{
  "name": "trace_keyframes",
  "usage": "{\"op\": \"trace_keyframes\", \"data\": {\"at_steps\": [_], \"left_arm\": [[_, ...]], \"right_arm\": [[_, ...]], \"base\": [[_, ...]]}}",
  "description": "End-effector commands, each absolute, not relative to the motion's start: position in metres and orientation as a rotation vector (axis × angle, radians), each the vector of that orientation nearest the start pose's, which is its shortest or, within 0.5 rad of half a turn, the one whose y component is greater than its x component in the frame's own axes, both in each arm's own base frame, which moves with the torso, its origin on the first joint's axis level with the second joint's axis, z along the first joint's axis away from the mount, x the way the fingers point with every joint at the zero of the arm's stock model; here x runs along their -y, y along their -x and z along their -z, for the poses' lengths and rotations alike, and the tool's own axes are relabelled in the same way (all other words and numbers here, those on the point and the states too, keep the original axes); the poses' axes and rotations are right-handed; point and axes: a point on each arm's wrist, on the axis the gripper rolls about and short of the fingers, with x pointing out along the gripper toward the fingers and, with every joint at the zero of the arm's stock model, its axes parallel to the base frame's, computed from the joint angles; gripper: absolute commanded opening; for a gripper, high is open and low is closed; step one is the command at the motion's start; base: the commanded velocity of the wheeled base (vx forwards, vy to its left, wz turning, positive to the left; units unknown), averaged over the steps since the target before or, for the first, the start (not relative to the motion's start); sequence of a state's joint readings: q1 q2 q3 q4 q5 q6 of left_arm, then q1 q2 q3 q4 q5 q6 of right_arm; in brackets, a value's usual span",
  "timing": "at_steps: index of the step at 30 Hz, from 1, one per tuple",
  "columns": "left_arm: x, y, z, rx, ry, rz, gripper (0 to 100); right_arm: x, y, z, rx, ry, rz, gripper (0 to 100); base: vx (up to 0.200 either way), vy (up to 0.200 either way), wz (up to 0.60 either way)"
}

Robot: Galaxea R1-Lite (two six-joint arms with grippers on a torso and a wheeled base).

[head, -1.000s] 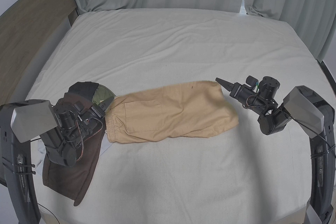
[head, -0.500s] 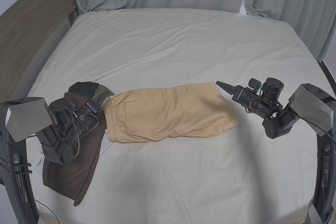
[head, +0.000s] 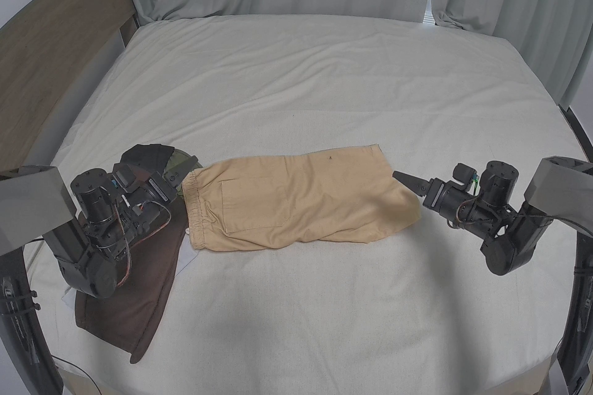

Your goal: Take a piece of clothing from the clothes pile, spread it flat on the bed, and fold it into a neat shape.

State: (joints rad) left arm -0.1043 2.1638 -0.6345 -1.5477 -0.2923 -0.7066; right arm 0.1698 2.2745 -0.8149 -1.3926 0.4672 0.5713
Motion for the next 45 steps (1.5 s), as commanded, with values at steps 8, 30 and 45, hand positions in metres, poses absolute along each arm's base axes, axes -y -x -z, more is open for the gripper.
{"op": "trace_keyframes", "data": {"at_steps": [8, 30, 45], "left_arm": [[0.043, -0.332, -0.085, -0.075, 0.381, 0.397, 100], [0.042, -0.332, -0.084, -0.047, 0.226, 0.368, 100], [0.042, -0.332, -0.084, -0.048, 0.234, 0.369, 100]], "right_arm": [[-0.084, -0.360, -0.022, -0.386, -0.568, -0.592, 100], [-0.094, -0.358, 0.019, -0.502, -0.574, -0.582, 100], [-0.121, -0.373, 0.047, -0.495, -0.574, -0.567, 100]], "base": [[0.000, 0.000, 0.00], [0.000, 0.000, 0.00], [0.000, 0.000, 0.00]]}}
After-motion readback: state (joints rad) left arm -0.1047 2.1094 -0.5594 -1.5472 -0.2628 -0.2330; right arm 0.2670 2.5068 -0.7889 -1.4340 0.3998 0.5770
